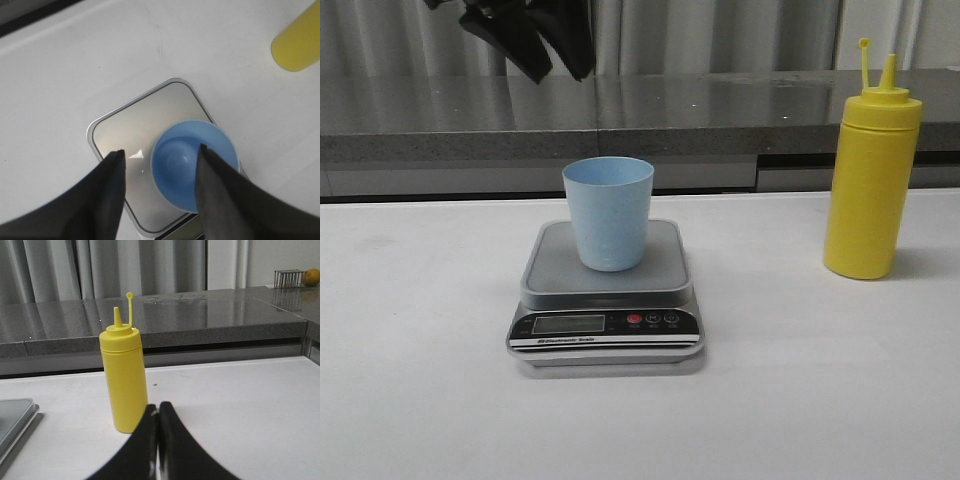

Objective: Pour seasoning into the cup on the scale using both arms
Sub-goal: 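Open the left gripper and raise it away from the cup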

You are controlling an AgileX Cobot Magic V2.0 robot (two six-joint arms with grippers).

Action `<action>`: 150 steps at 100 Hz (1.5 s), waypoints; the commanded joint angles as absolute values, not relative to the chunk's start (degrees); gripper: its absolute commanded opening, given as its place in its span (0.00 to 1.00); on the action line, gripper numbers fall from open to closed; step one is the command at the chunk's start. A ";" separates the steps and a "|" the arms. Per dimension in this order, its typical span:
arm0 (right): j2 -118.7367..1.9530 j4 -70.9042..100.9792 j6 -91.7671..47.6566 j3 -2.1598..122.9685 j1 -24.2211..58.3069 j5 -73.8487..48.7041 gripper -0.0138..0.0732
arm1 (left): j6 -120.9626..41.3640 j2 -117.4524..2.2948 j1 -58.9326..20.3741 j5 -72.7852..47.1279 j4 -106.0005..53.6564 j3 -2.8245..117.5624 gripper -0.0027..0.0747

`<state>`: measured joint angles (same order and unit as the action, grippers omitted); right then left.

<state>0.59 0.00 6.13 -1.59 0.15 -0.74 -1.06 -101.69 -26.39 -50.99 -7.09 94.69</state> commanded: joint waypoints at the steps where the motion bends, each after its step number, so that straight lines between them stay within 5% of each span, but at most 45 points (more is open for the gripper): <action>1: 1.87 -0.34 6.19 -0.56 -0.03 3.72 0.08 | 0.43 -95.03 -25.20 -45.43 -7.82 91.75 0.33; 28: 1.87 -0.34 6.19 -0.56 -0.03 3.72 0.08 | 0.58 -81.85 -19.16 -38.03 -7.82 73.43 0.01; 66: 1.87 -0.34 6.19 -0.56 -0.03 3.72 0.08 | 0.58 -63.55 -8.19 -33.92 -8.01 55.74 0.01; 150: 1.87 0.00 6.19 -0.56 -0.03 4.10 0.08 | 0.58 -24.29 -7.97 -22.28 -8.01 25.09 0.01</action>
